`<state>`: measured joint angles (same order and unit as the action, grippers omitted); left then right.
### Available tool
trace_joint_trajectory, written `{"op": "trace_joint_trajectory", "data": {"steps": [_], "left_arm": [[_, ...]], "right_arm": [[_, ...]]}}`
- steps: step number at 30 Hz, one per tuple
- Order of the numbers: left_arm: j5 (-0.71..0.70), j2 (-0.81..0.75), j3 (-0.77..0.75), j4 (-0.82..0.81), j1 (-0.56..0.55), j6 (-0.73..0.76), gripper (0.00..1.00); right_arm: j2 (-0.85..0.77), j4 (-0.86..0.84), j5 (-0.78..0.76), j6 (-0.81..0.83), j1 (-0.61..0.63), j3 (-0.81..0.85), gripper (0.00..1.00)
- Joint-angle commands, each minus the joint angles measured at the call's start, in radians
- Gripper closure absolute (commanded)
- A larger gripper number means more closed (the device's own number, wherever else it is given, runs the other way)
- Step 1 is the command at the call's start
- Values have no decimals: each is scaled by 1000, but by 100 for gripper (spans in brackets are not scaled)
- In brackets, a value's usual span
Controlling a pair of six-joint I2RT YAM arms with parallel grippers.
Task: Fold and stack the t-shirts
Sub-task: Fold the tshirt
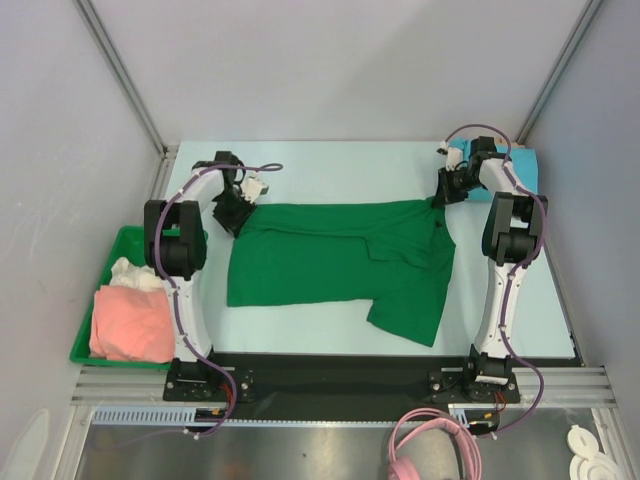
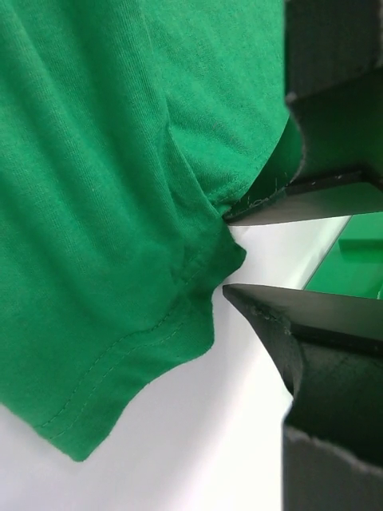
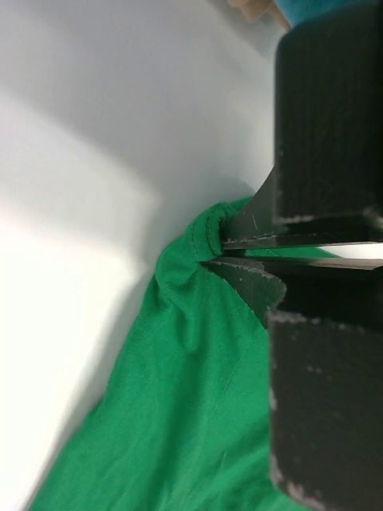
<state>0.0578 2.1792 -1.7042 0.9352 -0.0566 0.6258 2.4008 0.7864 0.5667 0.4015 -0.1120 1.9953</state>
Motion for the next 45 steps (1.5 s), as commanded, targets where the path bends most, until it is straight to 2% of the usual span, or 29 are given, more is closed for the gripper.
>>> {"op": "trace_joint_trajectory", "data": {"steps": [1,4,9,22,29,38,39,40,41,42,45], "left_arm": [[31,-9,-40,-1,-3,-9,59],[33,-6,-41,2,-3,-2,69],[47,-10,-46,8,-5,12,100],[54,-110,20,19,-5,25,100],[56,-191,103,22,0,43,100],[45,-188,127,28,0,52,100],[47,-190,135,31,0,55,98],[39,-188,136,28,0,55,79],[22,-190,133,19,0,45,71],[19,-190,124,17,0,43,68],[37,-185,56,27,0,35,66]], "right_arm": [[-14,14,-14,13,21,-20,94],[-9,13,-14,11,21,-18,94],[-11,13,-19,10,21,-21,94],[-9,8,-2,0,3,-23,95],[-9,7,7,-4,-3,-24,95],[-6,10,9,0,-11,-21,95],[-3,11,9,0,-12,-21,95],[-5,10,9,-1,-12,-21,95],[-6,11,10,-1,-12,-21,94],[-6,11,12,-1,-11,-23,94],[-5,13,10,0,-11,-23,94]]}}
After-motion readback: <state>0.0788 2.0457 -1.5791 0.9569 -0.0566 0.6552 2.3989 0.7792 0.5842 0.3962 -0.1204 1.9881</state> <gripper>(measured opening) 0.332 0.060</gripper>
